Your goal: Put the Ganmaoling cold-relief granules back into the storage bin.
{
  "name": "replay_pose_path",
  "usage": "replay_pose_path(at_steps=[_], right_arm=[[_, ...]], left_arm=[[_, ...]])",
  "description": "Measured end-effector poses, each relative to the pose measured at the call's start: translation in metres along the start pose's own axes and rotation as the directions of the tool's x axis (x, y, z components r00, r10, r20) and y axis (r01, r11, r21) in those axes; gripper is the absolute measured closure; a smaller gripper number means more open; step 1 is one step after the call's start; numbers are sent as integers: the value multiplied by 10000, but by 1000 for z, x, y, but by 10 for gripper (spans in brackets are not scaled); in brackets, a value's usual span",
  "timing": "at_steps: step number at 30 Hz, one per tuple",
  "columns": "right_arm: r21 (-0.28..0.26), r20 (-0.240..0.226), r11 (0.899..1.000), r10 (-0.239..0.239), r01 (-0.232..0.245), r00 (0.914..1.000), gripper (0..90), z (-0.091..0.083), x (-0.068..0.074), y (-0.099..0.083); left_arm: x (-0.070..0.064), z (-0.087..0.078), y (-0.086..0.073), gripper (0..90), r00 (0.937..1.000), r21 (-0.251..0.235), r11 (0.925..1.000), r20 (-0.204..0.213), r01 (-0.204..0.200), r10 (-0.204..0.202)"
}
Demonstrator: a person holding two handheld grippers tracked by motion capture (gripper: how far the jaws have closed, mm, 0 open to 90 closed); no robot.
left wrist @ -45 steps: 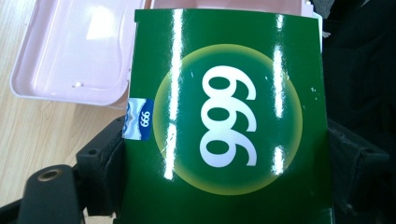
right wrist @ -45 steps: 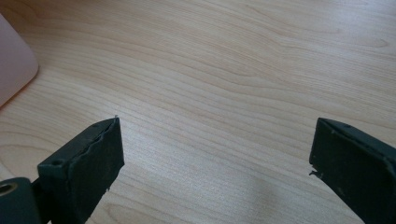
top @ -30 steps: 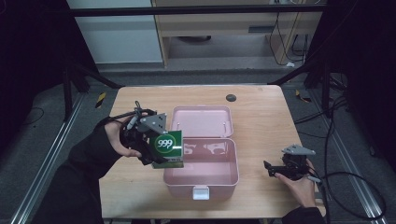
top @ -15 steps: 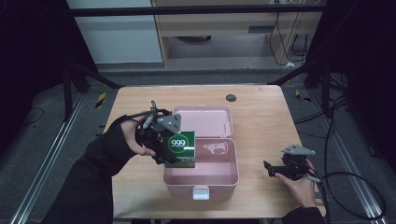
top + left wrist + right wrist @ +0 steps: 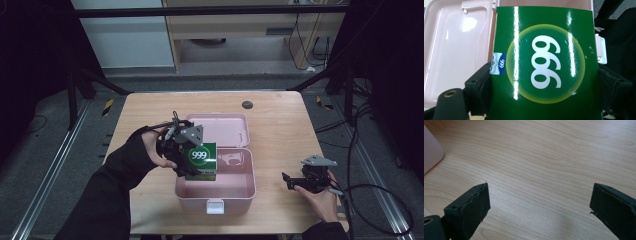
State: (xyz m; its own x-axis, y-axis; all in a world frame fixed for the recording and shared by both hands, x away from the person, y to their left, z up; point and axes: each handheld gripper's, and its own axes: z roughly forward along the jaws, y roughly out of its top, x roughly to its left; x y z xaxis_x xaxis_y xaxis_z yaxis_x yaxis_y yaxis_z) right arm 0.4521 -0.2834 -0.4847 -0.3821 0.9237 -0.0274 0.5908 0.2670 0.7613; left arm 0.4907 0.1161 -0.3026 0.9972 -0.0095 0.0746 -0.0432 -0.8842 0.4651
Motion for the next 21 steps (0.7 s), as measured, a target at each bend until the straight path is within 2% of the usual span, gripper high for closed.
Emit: replay_pose_path(at_steps=[10, 21], right_arm=[[15, -36, 10000, -49, 49, 10000, 32, 1, 0, 0], [61, -3, 10000, -52, 52, 10000, 32, 1, 1, -1]], left_arm=[[2, 16, -14, 153, 9998, 117, 9997, 75, 199, -200], [2, 35, -28, 153, 9982, 191, 9987, 356, 474, -480]])
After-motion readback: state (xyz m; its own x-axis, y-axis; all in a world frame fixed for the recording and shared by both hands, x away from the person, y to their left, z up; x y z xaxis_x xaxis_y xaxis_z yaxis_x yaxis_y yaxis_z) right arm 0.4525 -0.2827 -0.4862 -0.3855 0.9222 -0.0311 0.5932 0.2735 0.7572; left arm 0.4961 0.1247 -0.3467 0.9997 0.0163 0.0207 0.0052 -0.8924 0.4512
